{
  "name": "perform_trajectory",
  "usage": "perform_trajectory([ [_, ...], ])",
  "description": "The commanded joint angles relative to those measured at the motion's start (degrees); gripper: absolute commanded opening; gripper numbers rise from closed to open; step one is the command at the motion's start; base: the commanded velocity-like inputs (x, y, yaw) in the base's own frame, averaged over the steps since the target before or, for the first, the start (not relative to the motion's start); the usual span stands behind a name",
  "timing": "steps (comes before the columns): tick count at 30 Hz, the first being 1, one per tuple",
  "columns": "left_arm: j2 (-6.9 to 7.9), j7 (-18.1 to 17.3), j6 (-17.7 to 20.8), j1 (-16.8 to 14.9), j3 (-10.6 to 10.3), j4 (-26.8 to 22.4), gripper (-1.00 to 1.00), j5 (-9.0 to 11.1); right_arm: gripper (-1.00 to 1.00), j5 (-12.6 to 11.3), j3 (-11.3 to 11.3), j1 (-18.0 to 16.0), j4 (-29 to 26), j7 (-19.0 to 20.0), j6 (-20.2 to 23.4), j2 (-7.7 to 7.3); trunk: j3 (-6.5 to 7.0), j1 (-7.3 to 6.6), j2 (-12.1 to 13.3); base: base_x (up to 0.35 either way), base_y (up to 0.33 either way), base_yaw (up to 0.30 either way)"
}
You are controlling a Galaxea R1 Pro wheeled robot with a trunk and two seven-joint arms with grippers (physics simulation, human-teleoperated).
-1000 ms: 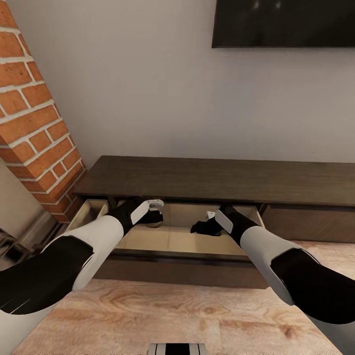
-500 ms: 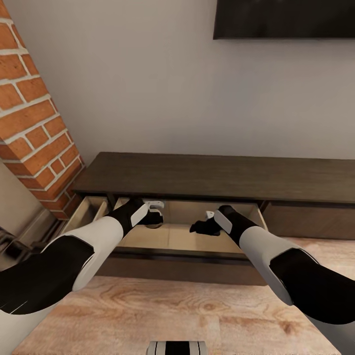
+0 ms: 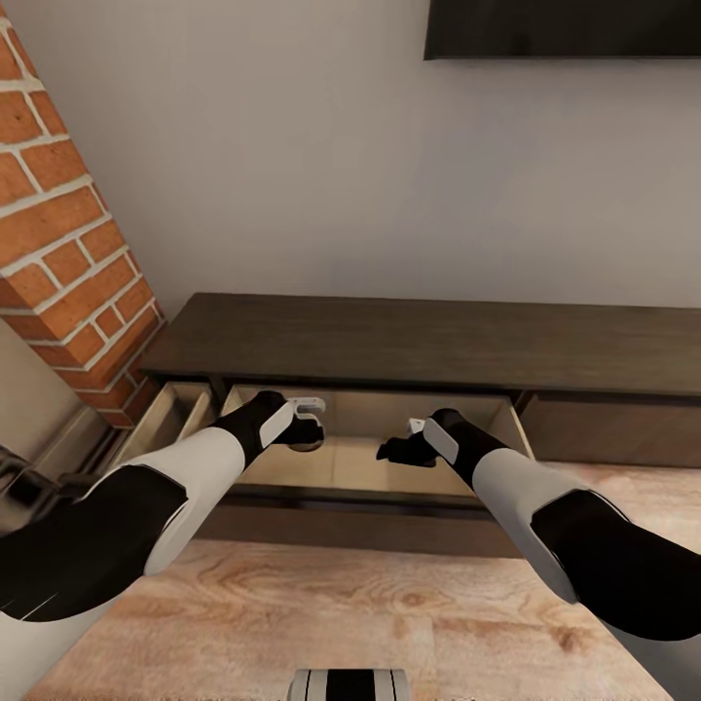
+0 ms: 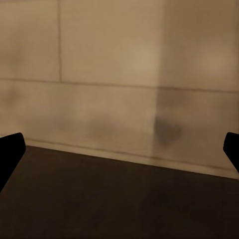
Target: Place each of the two pumpkins and all three candles from the living room inside a cabinet in the living room (use any cabinet), then make sure every cabinet is closed, and position the cauldron so it is next to a table in the living room.
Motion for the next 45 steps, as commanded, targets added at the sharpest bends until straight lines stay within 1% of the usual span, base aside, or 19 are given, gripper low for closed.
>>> perform_trajectory([
  [1, -0.01, 0.5, 0.3, 0.0, -0.3, -0.1, -1.00, 0.6, 1.00, -0.2, 0.3, 0.0, 0.0, 0.0, 0.2, -0.02, -0.14, -0.01, 0.0, 0.000, 0.000, 0.000],
  [7, -0.10, 0.5, 0.4, 0.0, -0.3, 0.1, -1.00, 0.6, 1.00, -0.2, 0.3, 0.0, 0.0, 0.0, 0.2, -0.02, -0.69, -0.01, 0.0, 0.029, 0.000, 0.000],
  [15, -0.24, 0.5, 0.5, 0.0, -0.3, 0.6, -1.00, 0.7, 1.00, -0.2, 0.3, 0.0, 0.0, 0.0, 0.2, 0.06, -1.43, -0.01, 0.0, 0.218, -0.060, 0.008],
  [18, -0.29, 0.5, 0.6, 0.0, -0.3, 1.4, -1.00, 0.7, 1.00, -0.2, 0.3, 0.0, 0.0, 0.0, 0.2, 0.07, -1.70, -0.01, 0.0, 0.049, -0.021, 0.052],
  [28, -0.47, 0.5, 0.6, 0.0, -0.3, 1.7, -1.00, 0.7, 1.00, -0.2, 0.3, 0.0, 0.0, 0.0, 0.2, 0.07, -2.62, -0.01, 0.0, 0.005, -0.002, 0.019],
  [40, -0.48, 0.5, 0.6, 0.0, -0.3, 1.7, -1.00, 0.7, 1.00, -0.2, 0.3, 0.0, 0.0, 0.0, 0.1, 0.07, -6.32, 0.30, -0.2, 0.000, 0.000, 0.000],
  [45, -0.48, 0.5, 0.6, 0.0, -0.3, 1.7, -1.00, 0.7, 1.00, -0.2, 0.3, 0.0, 0.0, 0.0, 0.1, 0.07, -6.40, 0.30, -0.2, 0.000, 0.000, 0.000],
])
